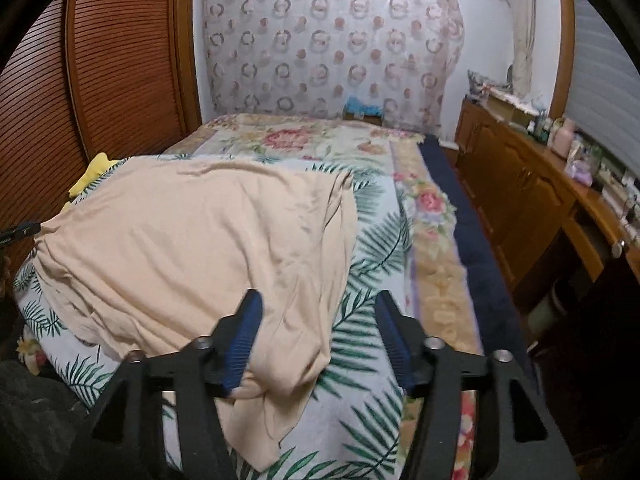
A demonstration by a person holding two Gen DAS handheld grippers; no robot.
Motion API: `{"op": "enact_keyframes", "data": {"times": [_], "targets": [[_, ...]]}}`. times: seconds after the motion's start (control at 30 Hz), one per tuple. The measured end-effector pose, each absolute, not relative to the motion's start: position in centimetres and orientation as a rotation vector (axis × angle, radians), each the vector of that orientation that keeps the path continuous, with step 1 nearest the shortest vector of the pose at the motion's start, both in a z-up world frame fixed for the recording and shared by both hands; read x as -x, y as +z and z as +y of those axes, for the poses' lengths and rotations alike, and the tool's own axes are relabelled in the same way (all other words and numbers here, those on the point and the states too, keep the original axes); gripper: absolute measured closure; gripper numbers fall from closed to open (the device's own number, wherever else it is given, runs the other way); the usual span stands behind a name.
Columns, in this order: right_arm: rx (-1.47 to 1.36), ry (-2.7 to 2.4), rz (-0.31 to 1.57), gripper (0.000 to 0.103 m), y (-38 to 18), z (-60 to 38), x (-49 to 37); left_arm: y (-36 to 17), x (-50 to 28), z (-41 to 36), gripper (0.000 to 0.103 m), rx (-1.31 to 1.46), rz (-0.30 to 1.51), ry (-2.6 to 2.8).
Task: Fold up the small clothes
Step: 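Pull the folded edge straight with both tools and release, then close the left tool on the folded shirt edge and tug it flat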
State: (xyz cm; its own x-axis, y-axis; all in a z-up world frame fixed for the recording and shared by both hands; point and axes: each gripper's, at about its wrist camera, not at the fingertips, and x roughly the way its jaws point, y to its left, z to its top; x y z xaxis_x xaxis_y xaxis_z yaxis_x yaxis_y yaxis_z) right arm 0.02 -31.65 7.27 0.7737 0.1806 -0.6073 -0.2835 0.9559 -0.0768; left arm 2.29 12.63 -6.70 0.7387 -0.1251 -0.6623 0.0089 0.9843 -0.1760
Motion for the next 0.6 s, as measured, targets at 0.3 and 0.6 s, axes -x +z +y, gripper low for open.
{"op": "enact_keyframes", "data": {"times": [0.3,0.6], "targets": [[0.158,0.326,0.647,0.041,4.5,-28.6,-1.4,-8.2,-2.3,12.5,0.028,0.164,0.776,-0.046],[0.188,0.414,0.748,0.041,0.6,-25.0,-4.5,-9.0,-2.0,12.1,0.028,0.152,0.802,-0.044]]}}
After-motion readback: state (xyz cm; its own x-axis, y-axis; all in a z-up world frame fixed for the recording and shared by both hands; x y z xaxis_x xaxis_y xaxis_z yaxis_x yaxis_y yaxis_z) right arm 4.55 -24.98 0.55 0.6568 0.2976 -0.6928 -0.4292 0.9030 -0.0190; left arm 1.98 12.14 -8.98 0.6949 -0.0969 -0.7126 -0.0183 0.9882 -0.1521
